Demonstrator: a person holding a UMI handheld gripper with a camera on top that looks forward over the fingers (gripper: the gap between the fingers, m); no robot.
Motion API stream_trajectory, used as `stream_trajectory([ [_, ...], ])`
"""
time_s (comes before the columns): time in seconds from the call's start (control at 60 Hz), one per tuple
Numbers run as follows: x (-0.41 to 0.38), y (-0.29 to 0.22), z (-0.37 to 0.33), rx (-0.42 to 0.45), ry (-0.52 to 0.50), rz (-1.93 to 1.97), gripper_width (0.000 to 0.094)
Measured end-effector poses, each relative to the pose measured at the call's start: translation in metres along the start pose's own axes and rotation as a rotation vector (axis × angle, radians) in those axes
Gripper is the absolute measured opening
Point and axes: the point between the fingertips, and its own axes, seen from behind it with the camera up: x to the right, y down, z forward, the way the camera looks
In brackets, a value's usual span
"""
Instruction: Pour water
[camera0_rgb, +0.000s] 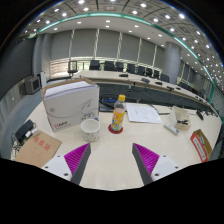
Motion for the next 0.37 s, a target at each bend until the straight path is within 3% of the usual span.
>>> stream_trajectory([
  [0.233, -0.007, 0.024, -0.078, -0.008, 0.030, 0.019, 0.0859],
  [0.367, -0.007, 0.019, -0.099, 0.030, 0.044, -0.009, 0.0859],
])
